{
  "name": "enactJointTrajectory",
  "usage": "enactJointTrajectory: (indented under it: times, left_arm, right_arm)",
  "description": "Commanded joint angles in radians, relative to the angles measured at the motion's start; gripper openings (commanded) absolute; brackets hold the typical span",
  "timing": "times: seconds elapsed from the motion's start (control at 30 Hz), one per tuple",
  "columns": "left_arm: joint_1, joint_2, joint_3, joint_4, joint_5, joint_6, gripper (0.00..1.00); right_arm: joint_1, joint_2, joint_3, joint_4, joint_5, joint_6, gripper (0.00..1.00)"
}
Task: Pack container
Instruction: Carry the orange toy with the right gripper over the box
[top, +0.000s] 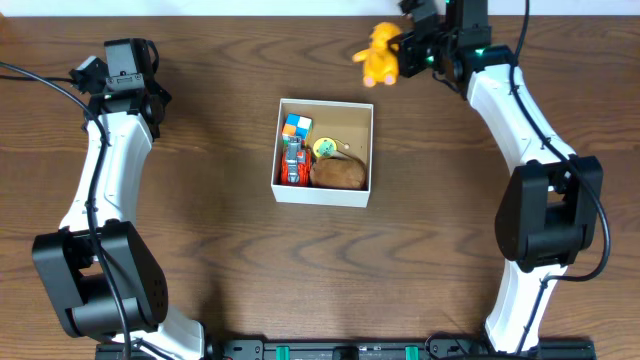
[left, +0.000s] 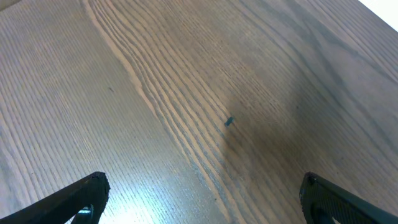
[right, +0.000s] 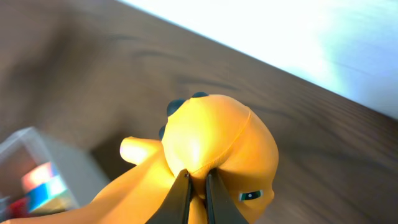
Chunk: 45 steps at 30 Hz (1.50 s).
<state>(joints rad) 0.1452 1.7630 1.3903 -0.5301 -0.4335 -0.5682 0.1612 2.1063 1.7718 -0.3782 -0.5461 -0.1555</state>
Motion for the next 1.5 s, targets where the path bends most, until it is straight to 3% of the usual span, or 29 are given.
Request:
enactJointTrajectory:
  times: [0.0, 0.23, 0.53, 0.83, 1.1, 1.47]
  left_arm:
    - [0.002, -0.025, 0.023, -0.003, -0.02, 0.013, 0.98]
    - [0.002, -0.025, 0.023, -0.003, -0.021, 0.013, 0.98]
    - [0.002, -0.025, 0.023, -0.003, -0.021, 0.013, 0.98]
    - [0.002, -0.025, 0.023, -0.003, -0.02, 0.013, 0.98]
    - [0.002, -0.025, 0.023, -0.003, -0.021, 0.013, 0.98]
    - [0.002, -0.025, 0.023, -0.003, -0.02, 0.013, 0.98]
  right_arm:
    - [0.001, -0.033, 0.021, 0.0, -0.252, -0.103, 0.01]
    - [0.006, -0.033, 0.021, -0.004, -0.335, -0.141, 0.01]
    - [0.097, -0.033, 0.021, -0.023, -0.333, -0.335, 0.01]
    - [0.143, -0.033, 0.021, -0.192, -0.323, -0.591, 0.01]
    - [0.143, -0.033, 0.021, -0.358, -0.16, -0.783, 0.01]
    - [0.143, -0.032, 0.021, -0.374, -0.157, -0.856, 0.01]
